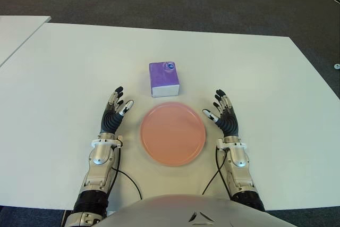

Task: Put the tissue paper into the plate.

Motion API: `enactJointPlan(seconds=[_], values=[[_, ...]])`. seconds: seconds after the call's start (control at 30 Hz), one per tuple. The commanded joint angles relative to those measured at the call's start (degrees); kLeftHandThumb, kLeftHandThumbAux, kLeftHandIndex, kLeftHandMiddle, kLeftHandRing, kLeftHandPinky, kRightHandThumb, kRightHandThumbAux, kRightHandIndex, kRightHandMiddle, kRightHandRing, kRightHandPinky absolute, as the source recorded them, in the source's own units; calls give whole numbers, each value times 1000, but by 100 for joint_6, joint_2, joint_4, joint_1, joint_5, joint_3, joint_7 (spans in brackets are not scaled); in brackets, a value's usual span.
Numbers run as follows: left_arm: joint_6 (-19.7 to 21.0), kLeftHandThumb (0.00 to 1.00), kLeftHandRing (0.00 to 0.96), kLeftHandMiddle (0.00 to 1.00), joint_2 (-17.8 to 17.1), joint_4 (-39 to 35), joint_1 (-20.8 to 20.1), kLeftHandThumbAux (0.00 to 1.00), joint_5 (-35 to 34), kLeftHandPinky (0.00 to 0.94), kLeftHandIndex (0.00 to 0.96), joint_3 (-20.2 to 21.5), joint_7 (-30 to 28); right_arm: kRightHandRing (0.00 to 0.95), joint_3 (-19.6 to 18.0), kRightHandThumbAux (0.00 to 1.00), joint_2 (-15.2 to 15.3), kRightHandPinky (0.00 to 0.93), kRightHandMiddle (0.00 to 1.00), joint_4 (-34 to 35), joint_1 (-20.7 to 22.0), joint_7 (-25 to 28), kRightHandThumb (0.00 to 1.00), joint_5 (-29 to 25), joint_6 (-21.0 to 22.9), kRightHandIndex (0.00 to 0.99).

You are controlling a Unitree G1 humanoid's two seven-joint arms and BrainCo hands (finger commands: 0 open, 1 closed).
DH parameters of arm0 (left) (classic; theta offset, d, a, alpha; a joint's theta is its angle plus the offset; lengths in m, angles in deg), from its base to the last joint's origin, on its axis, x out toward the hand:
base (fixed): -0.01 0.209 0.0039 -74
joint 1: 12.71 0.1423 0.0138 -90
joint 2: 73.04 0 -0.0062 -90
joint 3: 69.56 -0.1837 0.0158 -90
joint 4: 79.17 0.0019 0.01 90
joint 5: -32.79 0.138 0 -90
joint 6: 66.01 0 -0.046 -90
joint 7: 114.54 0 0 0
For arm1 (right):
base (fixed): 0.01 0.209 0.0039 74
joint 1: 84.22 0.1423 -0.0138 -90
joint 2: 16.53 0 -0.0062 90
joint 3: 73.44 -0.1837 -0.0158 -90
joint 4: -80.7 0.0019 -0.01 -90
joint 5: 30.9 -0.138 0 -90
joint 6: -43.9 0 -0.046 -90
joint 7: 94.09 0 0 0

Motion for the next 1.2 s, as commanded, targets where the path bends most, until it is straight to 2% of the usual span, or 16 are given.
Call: enactJointPlan(seconds=[0.03,0.17,0.27,0.33,0.4,0.43,0.5,0.57,0.73,0.8,0.9,1.0,1.1,1.2], values=[[72,0,0,0,-31,162,2,426,12,0,0,35,14,0,52,736,-94,0,0,-692,-421,-24,32,69,514,0],[124,0,0,0,-187,234,-163,428,-132,0,0,175,-99,0,52,734,-102,0,0,-759,-360,-43,32,82,520,0],[138,0,0,0,-736,630,-797,435,-228,0,0,488,-235,0,48,732,-100,0,0,-841,-288,-39,33,77,535,0],[66,0,0,0,-984,787,-1046,439,-122,0,0,569,-235,0,46,730,-100,0,0,-883,-257,-40,33,77,529,0],[-15,0,0,0,-1344,811,-1321,449,176,0,0,585,-161,0,47,725,-99,0,0,-910,-232,-37,31,77,524,0],[-38,0,0,0,-1705,952,-1642,456,415,0,0,577,-145,0,48,723,-99,0,0,-934,-211,-37,31,79,524,0],[-68,24,0,0,-2202,1214,-2113,470,750,0,0,530,-119,0,50,717,-100,0,0,-968,-180,-37,28,81,523,0],[-110,56,0,0,-2438,1391,-2354,477,925,0,0,474,-80,0,49,713,-100,0,0,-987,-164,-37,25,80,518,0],[-367,169,0,0,-2895,1676,-2878,473,2013,0,0,51,734,0,29,710,-121,0,0,-1077,-96,-68,23,77,443,0],[-356,195,0,0,-3095,1826,-3185,469,2615,0,0,-210,1250,0,26,713,-130,0,0,-1097,-76,-83,24,80,428,0],[-223,219,0,0,-3404,2259,-3710,460,3614,0,0,-755,2083,0,23,718,-142,0,0,-1126,-53,-101,23,81,403,0],[-153,232,0,0,-3533,2608,-4042,455,4155,0,0,-1150,2586,0,25,720,-147,0,0,-1151,-31,-112,20,85,388,0],[-54,248,0,0,-3699,3056,-4565,460,5067,0,0,-1837,3359,0,30,721,-150,0,0,-1174,-20,-109,14,86,347,0],[-20,243,0,0,-3815,3420,-4962,480,5656,0,0,-2352,3903,0,33,721,-151,0,0,-1175,-13,-98,11,84,337,0]])
